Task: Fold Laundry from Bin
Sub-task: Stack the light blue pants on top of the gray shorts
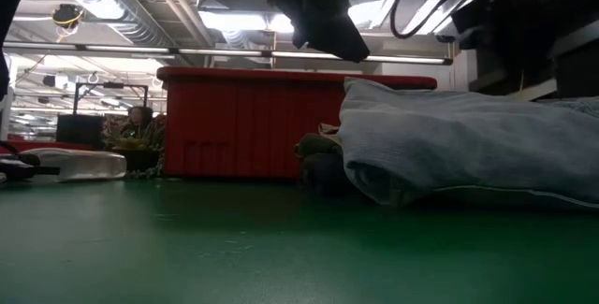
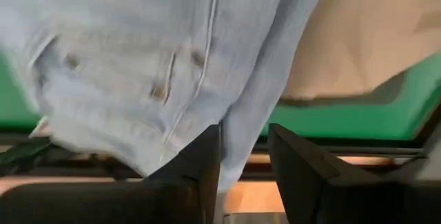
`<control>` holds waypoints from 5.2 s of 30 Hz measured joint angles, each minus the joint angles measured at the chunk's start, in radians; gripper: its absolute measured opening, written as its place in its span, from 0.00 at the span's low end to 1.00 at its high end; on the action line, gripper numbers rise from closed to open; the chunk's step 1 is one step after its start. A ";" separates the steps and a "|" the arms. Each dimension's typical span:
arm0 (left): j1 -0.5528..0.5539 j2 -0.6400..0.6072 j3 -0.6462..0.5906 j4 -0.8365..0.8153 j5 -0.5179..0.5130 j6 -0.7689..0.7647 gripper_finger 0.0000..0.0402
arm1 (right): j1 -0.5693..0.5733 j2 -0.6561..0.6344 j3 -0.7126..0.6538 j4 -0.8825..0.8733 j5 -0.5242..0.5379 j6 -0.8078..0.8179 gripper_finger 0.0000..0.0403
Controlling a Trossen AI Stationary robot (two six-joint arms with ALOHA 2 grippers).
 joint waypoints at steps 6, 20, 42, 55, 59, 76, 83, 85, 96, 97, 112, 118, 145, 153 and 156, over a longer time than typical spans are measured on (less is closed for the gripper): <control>0.000 0.000 0.000 -0.004 0.000 0.001 0.31 | -0.162 -0.071 -0.019 -0.010 -0.106 -0.098 0.31; -0.002 0.000 0.000 -0.004 0.000 0.001 0.31 | -0.247 -0.091 -0.025 0.000 -0.065 -0.094 0.31; -0.002 0.000 0.000 -0.004 0.000 0.000 0.31 | -0.247 -0.091 -0.025 0.008 -0.056 -0.093 0.31; -0.002 0.000 0.000 -0.004 0.000 0.000 0.31 | -0.247 -0.091 -0.025 0.039 -0.085 -0.093 0.53; -0.002 0.000 0.000 -0.004 0.000 0.000 0.31 | -0.247 -0.091 -0.030 0.030 -0.095 -0.111 0.73; -0.002 0.000 0.000 -0.003 0.000 0.000 0.31 | -0.247 -0.090 -0.257 0.123 -0.219 -0.121 0.98; -0.002 0.000 0.000 -0.003 0.000 0.000 0.31 | -0.247 -0.090 -0.358 0.218 -0.230 -0.121 0.98; -0.002 0.000 0.000 -0.003 0.000 0.000 0.31 | -0.247 -0.090 -0.377 0.229 -0.246 -0.121 0.98; -0.002 0.000 0.000 -0.003 0.000 0.000 0.31 | -0.247 -0.090 -0.387 0.240 -0.243 -0.121 0.98; -0.002 0.000 0.000 -0.003 0.000 0.000 0.31 | -0.247 -0.090 -0.387 0.240 -0.239 -0.120 0.98; -0.002 0.000 0.000 -0.003 0.000 0.000 0.31 | -0.247 -0.090 -0.387 0.254 -0.232 -0.046 0.76; -0.002 0.000 0.000 -0.003 0.000 0.000 0.31 | -0.247 -0.090 -0.387 0.255 -0.230 -0.046 0.58; -0.002 0.000 0.000 0.002 0.000 -0.003 0.31 | -0.247 -0.091 -0.386 0.195 -0.353 -0.066 0.16; 0.002 0.000 0.000 0.010 -0.002 0.059 0.31 | -0.247 -0.091 -0.386 0.202 -0.347 -0.066 0.16; 0.001 0.000 0.000 0.010 -0.002 0.050 0.31 | -0.247 -0.090 -0.386 0.203 -0.346 -0.066 0.16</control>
